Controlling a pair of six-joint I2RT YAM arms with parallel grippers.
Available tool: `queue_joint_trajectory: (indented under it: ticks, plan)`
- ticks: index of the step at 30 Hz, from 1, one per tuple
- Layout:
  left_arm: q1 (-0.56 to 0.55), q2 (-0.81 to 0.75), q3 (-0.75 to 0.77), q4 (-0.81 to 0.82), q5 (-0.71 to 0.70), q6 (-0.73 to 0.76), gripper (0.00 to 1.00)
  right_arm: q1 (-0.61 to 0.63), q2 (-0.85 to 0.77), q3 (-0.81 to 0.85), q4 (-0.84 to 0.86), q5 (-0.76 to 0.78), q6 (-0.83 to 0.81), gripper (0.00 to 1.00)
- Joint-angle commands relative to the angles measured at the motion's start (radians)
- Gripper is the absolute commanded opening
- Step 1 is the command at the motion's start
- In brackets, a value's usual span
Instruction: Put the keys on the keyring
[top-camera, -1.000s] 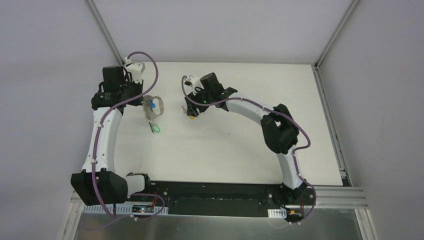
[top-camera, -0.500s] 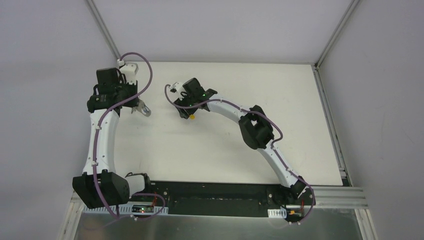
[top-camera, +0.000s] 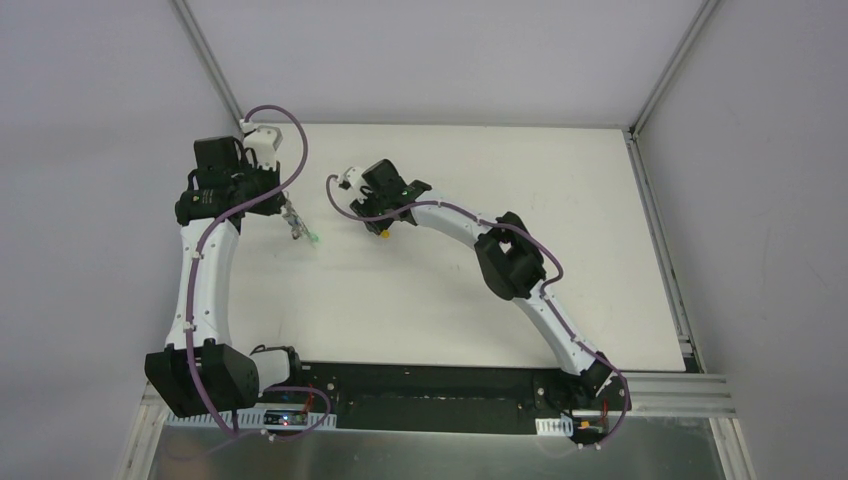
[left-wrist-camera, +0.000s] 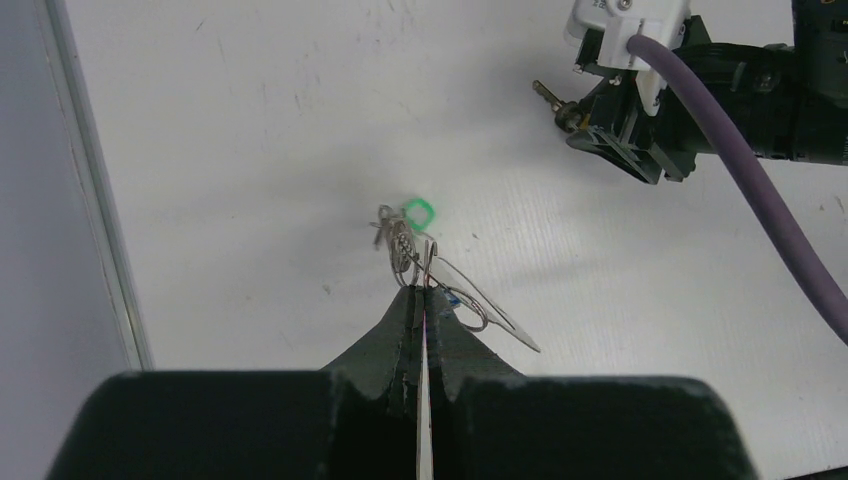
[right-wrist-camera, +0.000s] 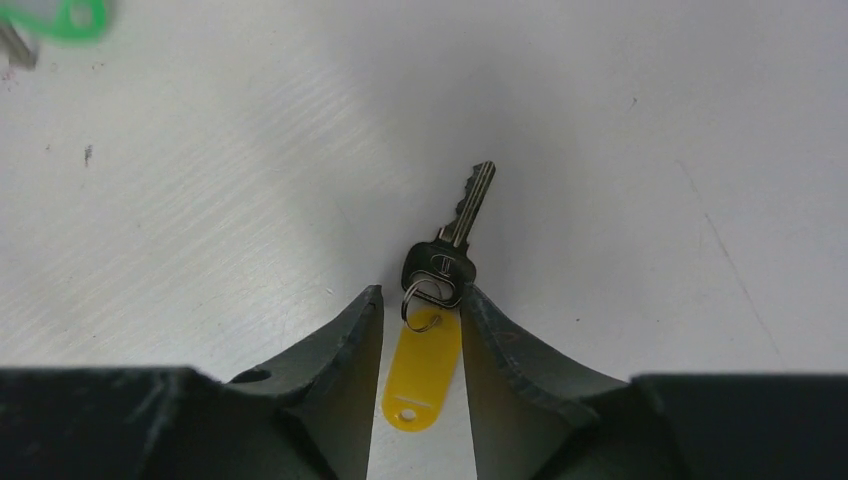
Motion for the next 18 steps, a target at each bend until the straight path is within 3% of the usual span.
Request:
queue_joint_trajectory:
  ticks: [1,18]
  plan:
    - [0.008,-0.018,-0.002,0.009,0.045,0.001,0.0,0.013,0.002,0.018,-0.001,0.041,-0.031,0.35]
    - [0.008,0.019,0.03,-0.037,0.082,0.024,0.0,0.015,-0.054,-0.003,0.003,0.054,-0.052,0.08]
